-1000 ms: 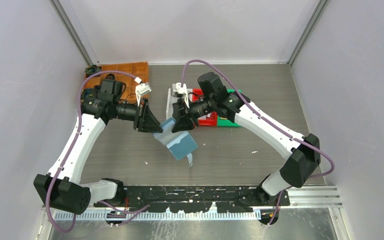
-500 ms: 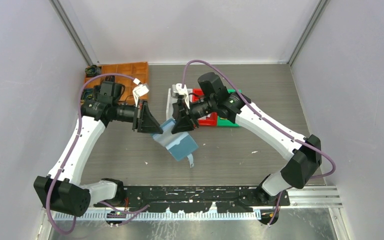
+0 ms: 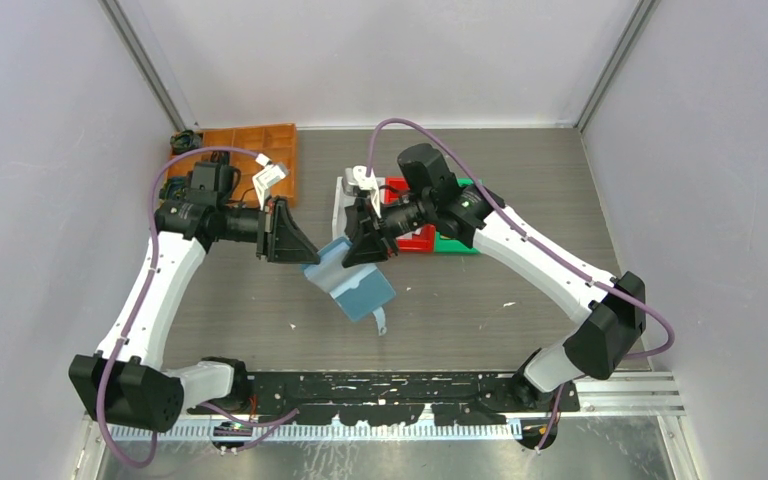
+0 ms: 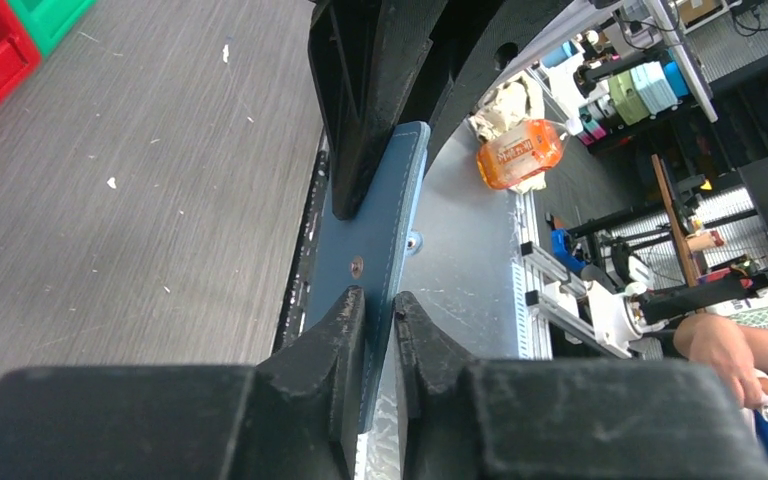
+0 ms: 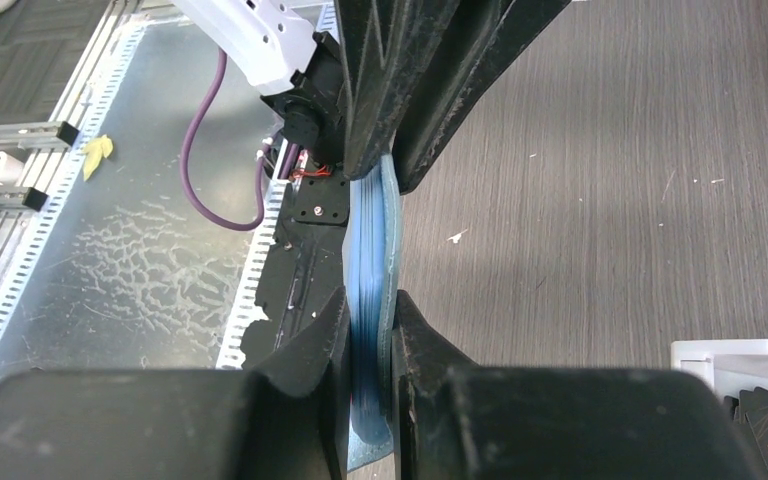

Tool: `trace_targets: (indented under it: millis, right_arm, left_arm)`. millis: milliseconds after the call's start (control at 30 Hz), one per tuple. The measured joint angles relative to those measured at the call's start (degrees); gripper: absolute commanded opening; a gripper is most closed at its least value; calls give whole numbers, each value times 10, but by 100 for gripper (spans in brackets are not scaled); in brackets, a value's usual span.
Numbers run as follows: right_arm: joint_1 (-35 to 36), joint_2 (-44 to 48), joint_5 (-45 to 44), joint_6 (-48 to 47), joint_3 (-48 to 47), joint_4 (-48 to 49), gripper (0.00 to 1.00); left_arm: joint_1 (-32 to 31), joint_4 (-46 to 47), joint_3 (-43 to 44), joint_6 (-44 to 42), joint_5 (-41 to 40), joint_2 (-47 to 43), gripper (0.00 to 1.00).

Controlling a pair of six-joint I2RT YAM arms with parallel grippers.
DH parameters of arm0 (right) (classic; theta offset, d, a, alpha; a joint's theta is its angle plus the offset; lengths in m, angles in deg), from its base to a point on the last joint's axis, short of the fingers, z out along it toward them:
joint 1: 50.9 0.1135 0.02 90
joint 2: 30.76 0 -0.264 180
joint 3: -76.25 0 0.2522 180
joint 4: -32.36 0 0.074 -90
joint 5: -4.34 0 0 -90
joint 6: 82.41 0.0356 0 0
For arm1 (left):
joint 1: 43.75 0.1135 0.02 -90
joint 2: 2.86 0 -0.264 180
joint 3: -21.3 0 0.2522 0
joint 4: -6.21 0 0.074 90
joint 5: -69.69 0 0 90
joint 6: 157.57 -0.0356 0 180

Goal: Take the credit cards out of the card holder
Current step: Remove the credit card from the card holder.

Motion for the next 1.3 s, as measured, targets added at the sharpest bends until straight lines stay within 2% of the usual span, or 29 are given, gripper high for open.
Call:
trace_targets:
  millis: [167, 267, 367, 433, 567, 700, 733, 833, 900, 933, 1033, 1067, 1100, 1167, 1233, 1300]
  right_arm:
    - [2, 0, 1, 3, 0, -1, 1]
    - [5, 0, 1, 6, 0, -3, 1]
    - [8, 0, 1, 16, 0, 0, 1]
    - [8, 0, 1, 26, 1, 5, 1]
    - [8, 0, 6, 40, 2, 4, 1]
    - [8, 0, 10, 48, 7, 0, 1]
    - [8, 0, 10, 50, 9, 0, 1]
    - [8, 0, 10, 57, 12, 1, 1]
    - [8, 0, 15, 63, 12, 2, 1]
    - [8, 0, 16, 67, 13, 13, 1]
    - [9, 3, 19, 75, 13, 56, 1]
    - [9, 5, 21, 77, 13, 66, 1]
    - [9, 6, 21, 80, 13, 66, 1]
    - [9, 6, 18, 92, 13, 67, 4]
    - [9, 6, 18, 99, 14, 70, 18]
    - [9, 6, 18, 102, 14, 75, 43]
  left_arm:
    - [0, 15, -8, 16, -18, -15, 0]
    - [-1, 38, -23, 29, -42, -42, 1]
    - [-9, 49, -26, 37, -70, -65, 20]
    - [-15, 54, -26, 38, -83, -71, 28]
    - [-30, 48, -26, 26, -101, -70, 31]
    - [-41, 33, -25, 7, -110, -69, 25]
    - [-42, 30, -25, 3, -111, -68, 28]
    - [-45, 27, -24, -5, -117, -64, 46]
    - [-53, 26, -24, -7, -125, -62, 48]
    - [-59, 25, -25, -8, -128, -61, 45]
    - [-84, 12, -34, -14, -131, -61, 14]
    - [-88, 3, -36, -20, -131, -60, 7]
    - [-89, 0, -35, -26, -129, -57, 2]
    - [-90, -3, -32, -52, -129, -56, 0]
    - [-90, -9, -26, -63, -131, -54, 0]
    - [-90, -17, -19, -71, -136, -54, 0]
